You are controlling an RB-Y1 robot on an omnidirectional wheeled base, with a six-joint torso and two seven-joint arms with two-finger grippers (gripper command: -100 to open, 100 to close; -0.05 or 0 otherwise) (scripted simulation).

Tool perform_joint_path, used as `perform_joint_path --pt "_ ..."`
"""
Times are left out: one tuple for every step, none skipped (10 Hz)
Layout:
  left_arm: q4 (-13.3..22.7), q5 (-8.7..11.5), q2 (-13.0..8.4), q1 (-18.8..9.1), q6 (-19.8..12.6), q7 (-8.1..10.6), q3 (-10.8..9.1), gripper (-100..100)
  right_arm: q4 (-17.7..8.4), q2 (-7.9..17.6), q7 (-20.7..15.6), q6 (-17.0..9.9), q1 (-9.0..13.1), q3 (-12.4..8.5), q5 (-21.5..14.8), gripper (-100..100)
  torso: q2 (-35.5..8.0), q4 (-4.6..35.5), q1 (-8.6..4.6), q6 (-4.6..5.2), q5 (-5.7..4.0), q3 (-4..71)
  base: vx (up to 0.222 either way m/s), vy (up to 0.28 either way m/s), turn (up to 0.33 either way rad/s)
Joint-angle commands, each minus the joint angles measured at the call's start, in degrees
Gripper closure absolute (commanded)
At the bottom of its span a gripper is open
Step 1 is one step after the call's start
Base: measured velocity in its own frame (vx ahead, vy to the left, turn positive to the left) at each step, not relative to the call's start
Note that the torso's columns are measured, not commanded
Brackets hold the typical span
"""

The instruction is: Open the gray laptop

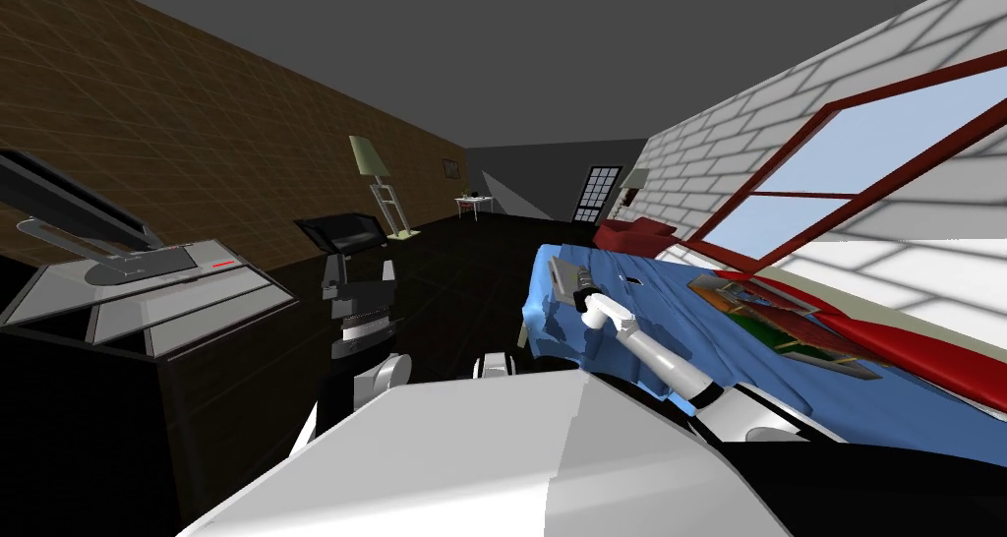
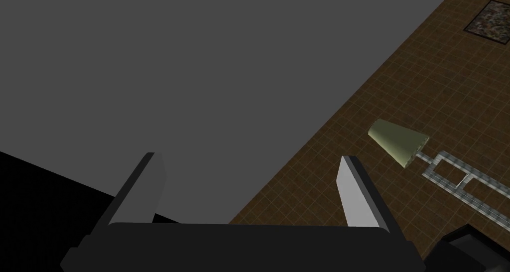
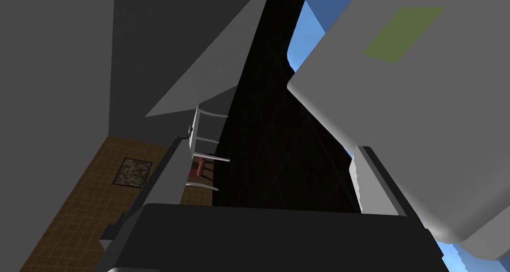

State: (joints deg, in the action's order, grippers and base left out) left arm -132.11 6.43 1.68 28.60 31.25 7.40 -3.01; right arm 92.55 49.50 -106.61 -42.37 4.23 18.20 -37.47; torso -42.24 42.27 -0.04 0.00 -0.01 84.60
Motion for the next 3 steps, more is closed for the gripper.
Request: perform_joint_path --pt "0.00 0.00 0.00 0.00 0.00 0.00 0.00 0 0.00 0.00 0.00 0.00 0.00 0.00 0.00 0 -0.03 0.01 0.02 0.00 0.01 -0.02 0.000 0.000 0.000" --pt "0.00 0.00 0.00 0.00 0.00 0.00 0.00 0 0.00 0.00 0.00 0.00 0.00 0.00 0.00 0 -0.05 0.02 0.04 0.00 0.01 -0.03 0.000 0.000 0.000" --pt "0.00 0.00 0.00 0.00 0.00 0.00 0.00 0 0.00 0.00 0.00 0.00 0.00 0.00 0.00 0 -0.05 0.02 0.04 0.00 0.02 -0.03 0.000 0.000 0.000"
